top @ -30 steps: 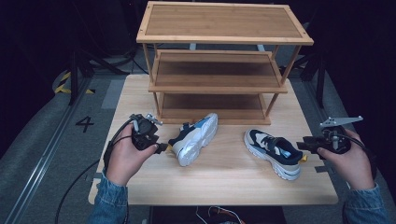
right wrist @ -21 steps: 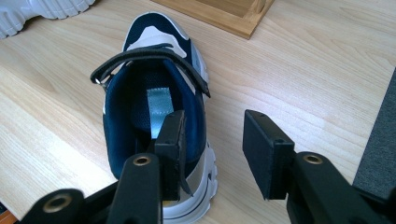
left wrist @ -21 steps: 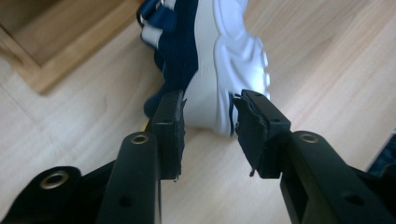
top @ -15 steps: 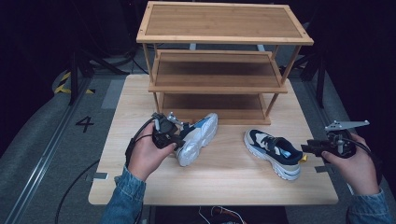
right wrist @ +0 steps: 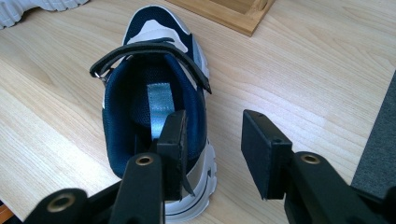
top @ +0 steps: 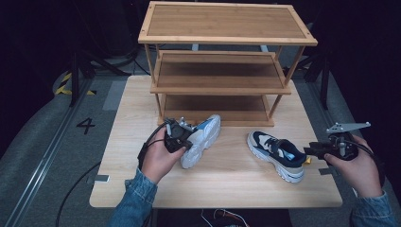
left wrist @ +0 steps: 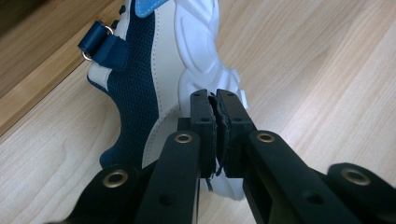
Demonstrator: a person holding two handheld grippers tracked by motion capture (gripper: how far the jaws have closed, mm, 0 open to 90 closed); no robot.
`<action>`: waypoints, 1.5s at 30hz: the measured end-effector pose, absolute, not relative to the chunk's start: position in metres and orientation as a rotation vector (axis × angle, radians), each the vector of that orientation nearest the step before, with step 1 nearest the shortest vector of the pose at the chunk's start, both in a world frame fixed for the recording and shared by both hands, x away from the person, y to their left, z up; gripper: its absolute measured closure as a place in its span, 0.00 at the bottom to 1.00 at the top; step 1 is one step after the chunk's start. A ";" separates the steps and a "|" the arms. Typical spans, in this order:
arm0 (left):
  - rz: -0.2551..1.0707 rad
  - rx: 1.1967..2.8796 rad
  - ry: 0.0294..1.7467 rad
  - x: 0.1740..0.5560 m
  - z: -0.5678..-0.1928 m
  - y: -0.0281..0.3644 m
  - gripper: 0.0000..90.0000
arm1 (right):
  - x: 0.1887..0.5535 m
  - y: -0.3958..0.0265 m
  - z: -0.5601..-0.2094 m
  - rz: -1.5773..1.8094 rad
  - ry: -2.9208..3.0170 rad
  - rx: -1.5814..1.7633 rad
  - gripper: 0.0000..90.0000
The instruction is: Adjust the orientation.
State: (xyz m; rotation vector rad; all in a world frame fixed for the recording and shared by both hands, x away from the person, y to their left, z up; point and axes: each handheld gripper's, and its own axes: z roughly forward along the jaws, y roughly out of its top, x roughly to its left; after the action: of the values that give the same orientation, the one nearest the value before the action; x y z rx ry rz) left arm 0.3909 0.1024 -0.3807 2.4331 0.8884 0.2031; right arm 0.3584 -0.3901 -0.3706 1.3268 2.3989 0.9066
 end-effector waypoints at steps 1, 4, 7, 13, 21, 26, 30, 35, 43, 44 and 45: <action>0.195 2.439 0.892 0.391 -0.381 0.102 0.97 | 0.359 -0.390 -0.371 0.906 2.398 1.325 0.69; 0.208 2.451 0.890 0.392 -0.383 0.101 1.00 | 0.358 -0.390 -0.370 0.905 2.398 1.322 0.69; 0.197 2.447 0.890 0.392 -0.383 0.101 1.00 | 0.359 -0.390 -0.371 0.903 2.399 1.325 0.69; 0.171 2.460 0.852 0.387 -0.382 0.096 1.00 | 0.358 -0.389 -0.370 0.910 2.402 1.321 0.69; 0.194 2.486 0.795 0.378 -0.379 0.082 1.00 | 0.359 -0.388 -0.370 0.915 2.407 1.316 0.69; 0.167 2.491 0.738 0.370 -0.378 0.068 0.99 | 0.358 -0.389 -0.370 0.918 2.405 1.316 0.69; 0.150 2.503 0.698 0.368 -0.379 0.060 0.97 | 0.358 -0.390 -0.370 0.921 2.401 1.319 0.69; 0.131 2.510 0.685 0.365 -0.381 0.053 0.94 | 0.358 -0.390 -0.369 0.920 2.401 1.320 0.69; 0.022 2.490 0.662 0.363 -0.388 0.041 0.89 | 0.358 -0.389 -0.369 0.925 2.401 1.321 0.69; -0.014 2.484 0.656 0.363 -0.390 0.038 0.89 | 0.358 -0.390 -0.369 0.924 2.401 1.321 0.69; -0.014 2.484 0.656 0.363 -0.390 0.038 0.88 | 0.358 -0.390 -0.369 0.924 2.401 1.321 0.69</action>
State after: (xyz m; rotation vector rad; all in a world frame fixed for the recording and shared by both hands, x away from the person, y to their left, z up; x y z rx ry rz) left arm 0.3632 0.0382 -0.3898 2.4843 0.6562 -0.0143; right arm 0.3577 -0.3896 -0.3691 1.3212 2.4008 0.9245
